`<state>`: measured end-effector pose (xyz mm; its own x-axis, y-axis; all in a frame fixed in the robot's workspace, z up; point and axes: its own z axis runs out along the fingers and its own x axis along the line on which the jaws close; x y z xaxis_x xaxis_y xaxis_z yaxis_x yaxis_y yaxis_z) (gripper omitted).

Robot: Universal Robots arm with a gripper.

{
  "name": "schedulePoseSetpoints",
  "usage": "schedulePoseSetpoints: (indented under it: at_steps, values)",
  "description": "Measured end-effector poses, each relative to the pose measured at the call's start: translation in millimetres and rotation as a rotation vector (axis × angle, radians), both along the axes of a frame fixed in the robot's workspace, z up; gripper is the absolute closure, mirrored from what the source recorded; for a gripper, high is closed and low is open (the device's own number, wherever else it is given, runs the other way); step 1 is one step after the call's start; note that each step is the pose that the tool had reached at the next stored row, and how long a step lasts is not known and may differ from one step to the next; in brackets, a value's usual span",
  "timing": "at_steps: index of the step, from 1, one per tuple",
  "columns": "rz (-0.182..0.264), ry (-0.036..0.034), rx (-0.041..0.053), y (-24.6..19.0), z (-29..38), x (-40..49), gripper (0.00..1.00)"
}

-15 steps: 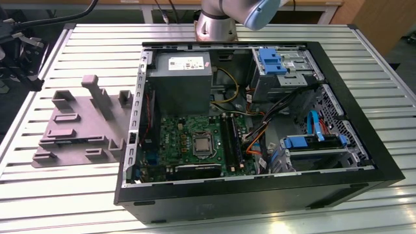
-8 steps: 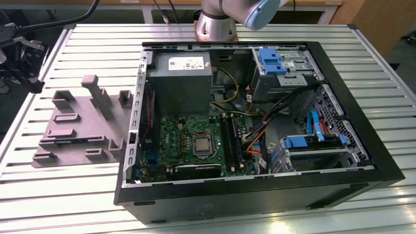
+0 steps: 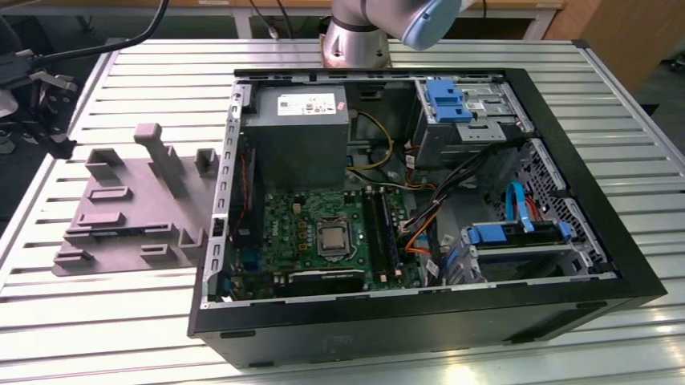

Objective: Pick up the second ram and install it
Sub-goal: 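Reach for the second ram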

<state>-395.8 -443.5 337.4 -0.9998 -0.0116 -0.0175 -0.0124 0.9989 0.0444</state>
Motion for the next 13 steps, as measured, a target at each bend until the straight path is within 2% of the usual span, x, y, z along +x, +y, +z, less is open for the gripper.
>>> schedulePoseSetpoints:
  at_steps: [13]
  values:
    - [0.000, 0.0058, 0.0000, 0.0, -12.3, -0.6, 0.89]
